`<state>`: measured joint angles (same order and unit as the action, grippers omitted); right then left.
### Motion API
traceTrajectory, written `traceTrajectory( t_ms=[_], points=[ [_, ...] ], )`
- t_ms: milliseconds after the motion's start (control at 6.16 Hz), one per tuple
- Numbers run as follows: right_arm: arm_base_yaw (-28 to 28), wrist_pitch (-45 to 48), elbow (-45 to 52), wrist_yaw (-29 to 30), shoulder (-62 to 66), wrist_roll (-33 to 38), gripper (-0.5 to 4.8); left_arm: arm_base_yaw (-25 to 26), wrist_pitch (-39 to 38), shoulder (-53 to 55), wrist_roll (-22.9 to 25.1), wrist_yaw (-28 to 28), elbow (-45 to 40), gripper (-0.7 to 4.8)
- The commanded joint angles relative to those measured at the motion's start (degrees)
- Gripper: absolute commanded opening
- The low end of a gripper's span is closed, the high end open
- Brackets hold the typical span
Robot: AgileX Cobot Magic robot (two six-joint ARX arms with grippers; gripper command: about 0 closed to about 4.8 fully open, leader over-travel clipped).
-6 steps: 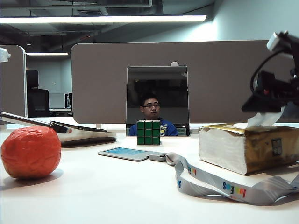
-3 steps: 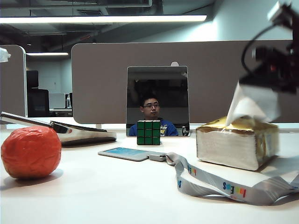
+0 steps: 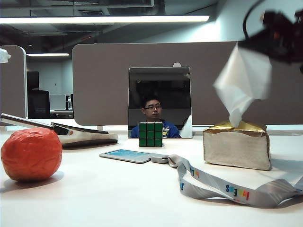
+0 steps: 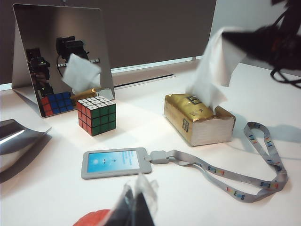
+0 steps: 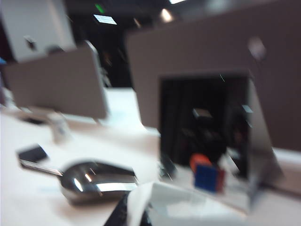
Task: Pull out a tissue from the tissue box and use it to cover the ID card on the tabletop.
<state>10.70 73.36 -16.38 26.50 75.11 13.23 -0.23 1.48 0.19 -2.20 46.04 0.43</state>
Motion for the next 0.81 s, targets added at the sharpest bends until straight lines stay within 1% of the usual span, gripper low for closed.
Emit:
traceTrajectory(
  t_ms=[162, 325, 487, 649, 811],
  points=[
    [16.6, -22.3, -16.1, 9.4, 0.4, -3.5, -0.07, -0.1, 0.8, 0.0, 0.0, 0.0, 0.2, -0.05],
    [22.7, -25.4, -26.0, 6.0, 14.3, -3.8, -0.07, -0.1, 0.8, 0.0, 0.0, 0.0, 0.2, -0.06],
    [23.7, -46.4, -30.3, -4.1, 23.5, -1.2, -0.07, -0.1, 0.9, 0.0, 0.0, 0.0, 0.2, -0.06],
    [23.7, -48.4, -30.3, -6.3, 23.5, -1.2, -0.07, -0.1, 0.9, 0.0, 0.0, 0.0, 0.2, -0.06],
    [23.7, -47.8, -30.4, -8.3, 23.5, -1.2, -0.07, -0.1, 0.9, 0.0, 0.0, 0.0, 0.2, -0.06]
  ],
)
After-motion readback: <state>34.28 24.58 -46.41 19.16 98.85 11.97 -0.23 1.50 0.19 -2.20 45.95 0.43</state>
